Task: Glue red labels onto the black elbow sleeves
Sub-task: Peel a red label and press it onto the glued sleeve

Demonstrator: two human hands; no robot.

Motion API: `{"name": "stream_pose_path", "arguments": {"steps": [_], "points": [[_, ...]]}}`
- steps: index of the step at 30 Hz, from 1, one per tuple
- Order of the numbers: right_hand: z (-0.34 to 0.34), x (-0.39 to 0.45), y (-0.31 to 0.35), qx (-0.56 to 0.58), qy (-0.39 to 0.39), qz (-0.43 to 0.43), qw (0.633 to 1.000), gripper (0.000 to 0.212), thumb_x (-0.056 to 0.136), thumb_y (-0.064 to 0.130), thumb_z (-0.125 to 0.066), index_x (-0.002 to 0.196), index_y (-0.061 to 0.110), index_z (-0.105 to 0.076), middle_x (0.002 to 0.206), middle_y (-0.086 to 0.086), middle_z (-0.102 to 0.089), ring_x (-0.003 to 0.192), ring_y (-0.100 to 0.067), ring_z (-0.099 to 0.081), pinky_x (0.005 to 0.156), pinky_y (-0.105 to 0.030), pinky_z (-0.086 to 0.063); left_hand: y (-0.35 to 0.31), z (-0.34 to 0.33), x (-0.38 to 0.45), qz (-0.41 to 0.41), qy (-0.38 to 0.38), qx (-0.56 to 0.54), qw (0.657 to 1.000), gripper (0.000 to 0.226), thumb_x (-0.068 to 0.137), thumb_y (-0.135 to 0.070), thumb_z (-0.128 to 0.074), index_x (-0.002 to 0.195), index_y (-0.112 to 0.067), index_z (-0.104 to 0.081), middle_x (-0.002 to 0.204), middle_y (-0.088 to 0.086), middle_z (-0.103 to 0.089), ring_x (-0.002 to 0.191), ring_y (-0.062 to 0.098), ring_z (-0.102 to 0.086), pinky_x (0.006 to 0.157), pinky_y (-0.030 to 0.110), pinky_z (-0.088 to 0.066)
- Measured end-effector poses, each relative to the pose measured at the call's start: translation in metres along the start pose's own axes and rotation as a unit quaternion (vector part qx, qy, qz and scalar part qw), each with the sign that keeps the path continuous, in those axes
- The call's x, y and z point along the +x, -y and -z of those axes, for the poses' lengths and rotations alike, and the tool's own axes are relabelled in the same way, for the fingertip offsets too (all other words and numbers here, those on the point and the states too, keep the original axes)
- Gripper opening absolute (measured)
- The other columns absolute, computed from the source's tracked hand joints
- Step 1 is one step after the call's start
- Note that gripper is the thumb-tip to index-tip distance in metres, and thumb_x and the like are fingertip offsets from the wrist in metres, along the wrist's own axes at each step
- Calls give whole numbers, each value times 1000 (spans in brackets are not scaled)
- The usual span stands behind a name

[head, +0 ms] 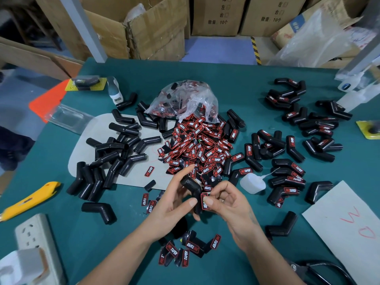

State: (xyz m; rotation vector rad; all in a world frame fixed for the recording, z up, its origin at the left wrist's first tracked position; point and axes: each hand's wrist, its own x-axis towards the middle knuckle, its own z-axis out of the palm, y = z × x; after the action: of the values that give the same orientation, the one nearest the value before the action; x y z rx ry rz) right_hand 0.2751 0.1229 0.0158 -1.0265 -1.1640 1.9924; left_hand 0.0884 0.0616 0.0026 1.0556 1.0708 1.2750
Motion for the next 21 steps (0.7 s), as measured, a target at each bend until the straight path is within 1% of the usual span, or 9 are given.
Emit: {"name": "stream_pose_path", "arguments": {"steps": [1, 3, 5, 7, 13, 15, 18, 19, 21], "points": [[0, 0, 0, -3, 0, -1, 1000, 43, 70, 44, -97, 86, 18, -66, 88, -29, -64, 87, -36, -62, 96, -70, -47, 0, 0, 0, 0, 2, 1, 1000, 66, 105, -19, -63, 159, -44, -34, 127, 23, -54, 101, 27, -62, 78, 40, -61], [-1, 0, 0, -8, 1, -4, 1000, 44, 67, 48, -97, 84, 21, -67, 86, -17, -67, 86, -29, -62, 92, -59, -50, 0, 0, 0, -1, 4, 3, 1000, 67, 105, -15, -61, 160, -43, -34, 126, 20, -55, 101, 25, -62, 78, 40, -61], [-1, 0, 0, -12, 1, -6, 1000, 45, 65, 50, -98, 83, 22, -68, 85, -11, -67, 84, -23, -62, 89, -49, -51, -1, 0, 0, -2, 4, 2, 1000, 67, 105, -14, -60, 159, -44, -35, 126, 19, -55, 102, 24, -62, 77, 39, -61], [-1, -1, 0, -15, 1, -5, 1000, 45, 65, 51, -98, 83, 23, -68, 84, -9, -68, 84, -21, -62, 89, -46, -51, -2, -1, 0, 0, 3, 2, 1000, 67, 105, -14, -60, 159, -44, -35, 125, 17, -56, 101, 24, -62, 77, 40, -61], [-2, 0, -1, -17, 1, -4, 1000, 44, 65, 51, -98, 83, 24, -68, 85, -12, -67, 84, -24, -61, 90, -51, -50, -3, -2, -1, 4, 0, 2, 1000, 67, 104, -28, -67, 159, -44, -34, 125, 21, -54, 102, 27, -61, 78, 40, -61], [-2, 0, -1, -17, -2, -4, 1000, 44, 64, 52, -98, 82, 25, -68, 85, -13, -66, 84, -24, -60, 90, -50, -50, -3, -2, -1, 4, 0, -1, 1000, 67, 104, -28, -67, 159, -44, -34, 127, 21, -54, 103, 28, -61, 78, 39, -61], [-1, 0, -1, -21, -3, -3, 1000, 45, 64, 53, -98, 82, 25, -68, 84, -9, -66, 83, -21, -61, 88, -47, -51, -3, -2, -1, 2, 1, -3, 1000, 67, 104, -27, -66, 160, -43, -33, 128, 17, -56, 105, 26, -62, 78, 39, -61], [-1, 0, 0, -22, -2, -3, 1000, 44, 65, 53, -97, 83, 25, -68, 84, -9, -67, 83, -21, -62, 89, -48, -51, -3, -1, -1, 4, 1, -2, 1000, 67, 104, -28, -66, 160, -43, -33, 129, 18, -56, 105, 26, -62, 79, 40, -62], [-1, -1, 1, -18, -2, 2, 1000, 43, 67, 51, -97, 84, 23, -67, 85, -11, -67, 85, -24, -62, 90, -57, -51, -2, -1, -1, 6, 1, -2, 1000, 67, 104, -28, -67, 160, -43, -33, 132, 21, -55, 106, 27, -62, 79, 40, -62]]}}
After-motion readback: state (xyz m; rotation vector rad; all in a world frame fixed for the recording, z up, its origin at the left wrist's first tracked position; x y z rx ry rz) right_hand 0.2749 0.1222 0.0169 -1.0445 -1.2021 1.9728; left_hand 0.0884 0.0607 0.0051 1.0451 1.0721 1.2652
